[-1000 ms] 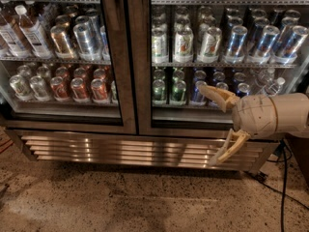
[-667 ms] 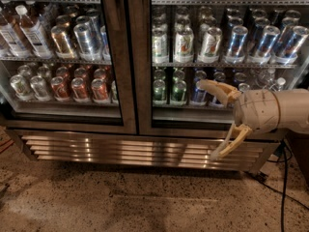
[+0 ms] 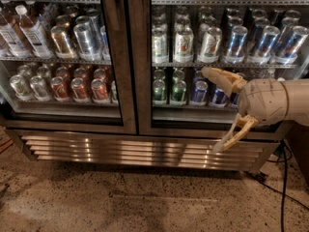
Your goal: Open right fridge door
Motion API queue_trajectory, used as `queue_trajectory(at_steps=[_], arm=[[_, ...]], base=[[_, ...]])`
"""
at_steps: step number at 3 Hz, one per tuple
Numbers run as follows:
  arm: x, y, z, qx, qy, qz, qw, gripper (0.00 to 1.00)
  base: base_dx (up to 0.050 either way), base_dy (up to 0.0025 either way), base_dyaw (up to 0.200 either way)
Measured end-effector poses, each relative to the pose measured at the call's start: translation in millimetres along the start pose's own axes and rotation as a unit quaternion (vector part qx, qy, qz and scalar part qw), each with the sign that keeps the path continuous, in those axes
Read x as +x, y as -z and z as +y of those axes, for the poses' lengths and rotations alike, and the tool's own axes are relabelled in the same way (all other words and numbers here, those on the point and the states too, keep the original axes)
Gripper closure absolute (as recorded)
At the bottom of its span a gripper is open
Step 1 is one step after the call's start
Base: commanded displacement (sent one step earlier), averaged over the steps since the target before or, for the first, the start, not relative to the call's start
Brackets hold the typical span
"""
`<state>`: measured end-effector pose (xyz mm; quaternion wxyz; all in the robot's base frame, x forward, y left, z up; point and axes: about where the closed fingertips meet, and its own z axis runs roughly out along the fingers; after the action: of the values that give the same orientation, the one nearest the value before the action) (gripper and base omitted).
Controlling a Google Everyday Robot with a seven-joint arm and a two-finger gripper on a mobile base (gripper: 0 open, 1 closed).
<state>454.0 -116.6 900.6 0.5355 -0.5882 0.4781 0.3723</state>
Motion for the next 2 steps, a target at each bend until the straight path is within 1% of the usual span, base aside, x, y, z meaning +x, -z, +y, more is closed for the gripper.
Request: queue_trajectory(at_steps=[1, 2], arm=[[6.2, 0.5, -8.5, -0.003, -0.043, -0.017, 0.9989, 0.00], [14.4, 2.6, -19.0, 0.001, -0.089, -0.031, 0.9955, 0.00]], base=[[0.000, 0.00000, 0.000], [0.000, 0.00000, 0.000]])
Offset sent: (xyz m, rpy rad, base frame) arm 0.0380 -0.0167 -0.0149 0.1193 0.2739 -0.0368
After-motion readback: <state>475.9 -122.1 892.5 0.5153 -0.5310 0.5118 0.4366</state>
